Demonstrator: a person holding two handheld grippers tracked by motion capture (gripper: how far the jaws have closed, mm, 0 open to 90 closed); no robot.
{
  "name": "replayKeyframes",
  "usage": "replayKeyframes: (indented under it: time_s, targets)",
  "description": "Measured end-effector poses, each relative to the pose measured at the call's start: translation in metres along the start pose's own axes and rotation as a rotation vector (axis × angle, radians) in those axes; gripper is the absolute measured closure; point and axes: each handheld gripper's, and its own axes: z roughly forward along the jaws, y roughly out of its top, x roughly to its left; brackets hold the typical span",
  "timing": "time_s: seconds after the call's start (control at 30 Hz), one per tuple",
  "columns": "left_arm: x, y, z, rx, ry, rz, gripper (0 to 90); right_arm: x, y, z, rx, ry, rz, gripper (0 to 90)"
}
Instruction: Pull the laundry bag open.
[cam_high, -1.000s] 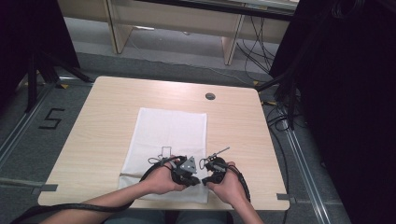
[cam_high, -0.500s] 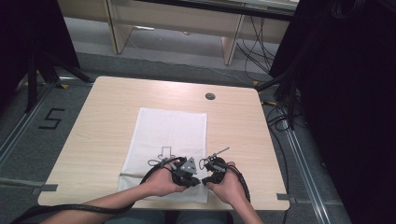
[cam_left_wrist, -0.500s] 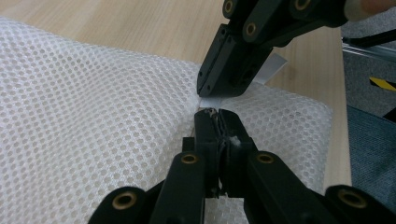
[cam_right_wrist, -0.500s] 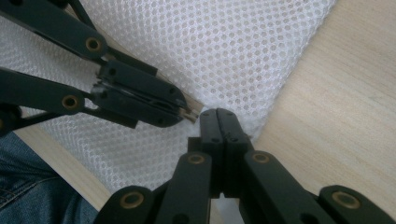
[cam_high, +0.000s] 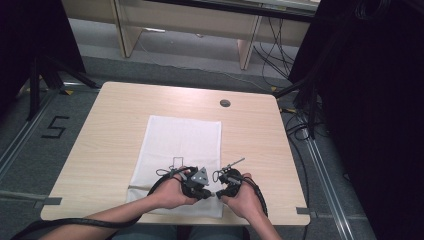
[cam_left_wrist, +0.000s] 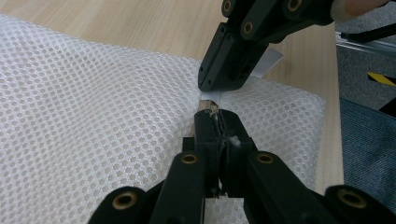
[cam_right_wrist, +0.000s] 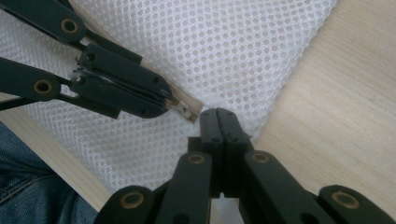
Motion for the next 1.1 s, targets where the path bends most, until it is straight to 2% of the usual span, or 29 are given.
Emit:
replayKeyframes:
  time_s: [0.03, 0.07, 0.13, 0.17, 0.43, 0.47, 0.5, 0.6, 0.63, 0.67, 0.7, 0.73, 0.87, 0.97, 1.03, 1.1]
  targets:
    - [-0.001, 0.000, 0.000, 0.000, 0.001, -0.019, 87.1, 0.000, 0.000, 0.000, 0.001, 0.000, -0.001, 90.0]
    - [-0.001, -0.001, 0.000, -0.004, -0.002, -0.020, 87.1, 0.000, 0.000, 0.000, 0.002, 0.001, -0.003, 90.0]
    - [0.000, 0.000, -0.001, -0.002, -0.003, -0.006, 87.1, 0.000, 0.000, 0.000, 0.000, 0.003, -0.003, 90.0]
    - [-0.001, 0.000, -0.001, 0.000, -0.003, -0.018, 87.1, 0.000, 0.000, 0.000, 0.002, 0.002, -0.002, 90.0]
    - [0.000, -0.002, -0.005, 0.000, -0.003, -0.013, 87.1, -0.001, 0.000, 0.000, -0.006, 0.011, -0.004, 90.0]
    - [0.001, -0.002, -0.005, 0.000, -0.002, -0.003, 87.1, -0.001, 0.000, 0.000, 0.001, 0.010, 0.015, 90.0]
    - [0.001, -0.002, -0.006, -0.001, -0.003, 0.004, 87.1, -0.001, 0.000, 0.000, -0.005, 0.013, 0.002, 90.0]
    - [0.001, -0.003, -0.008, -0.004, -0.005, -0.022, 87.1, 0.000, 0.000, 0.000, -0.001, 0.009, 0.013, 90.0]
    - [0.001, -0.004, -0.009, -0.004, -0.007, -0.019, 87.1, -0.001, 0.000, 0.000, -0.009, 0.012, -0.009, 90.0]
    - [0.002, -0.004, -0.010, -0.003, -0.006, -0.002, 87.1, -0.001, 0.000, 0.000, -0.009, 0.011, -0.010, 90.0]
    - [0.001, -0.005, -0.010, -0.006, -0.007, -0.025, 87.1, -0.001, 0.000, 0.000, -0.008, 0.010, -0.009, 90.0]
    - [0.002, -0.005, -0.011, -0.008, -0.005, -0.011, 87.0, -0.001, 0.000, 0.000, -0.008, 0.011, -0.009, 90.0]
    - [0.001, -0.006, -0.011, -0.010, -0.008, -0.026, 87.0, -0.001, 0.000, 0.000, -0.007, 0.008, -0.005, 90.0]
    - [0.001, -0.006, -0.012, -0.012, -0.003, -0.024, 87.1, -0.001, 0.000, 0.000, -0.008, 0.009, -0.007, 90.0]
    - [0.002, -0.007, -0.014, -0.006, -0.001, -0.009, 87.1, -0.001, 0.000, 0.000, -0.001, 0.010, 0.004, 90.0]
    - [0.002, -0.007, -0.014, -0.011, -0.005, -0.014, 87.0, -0.001, 0.000, 0.000, -0.003, 0.013, 0.002, 90.0]
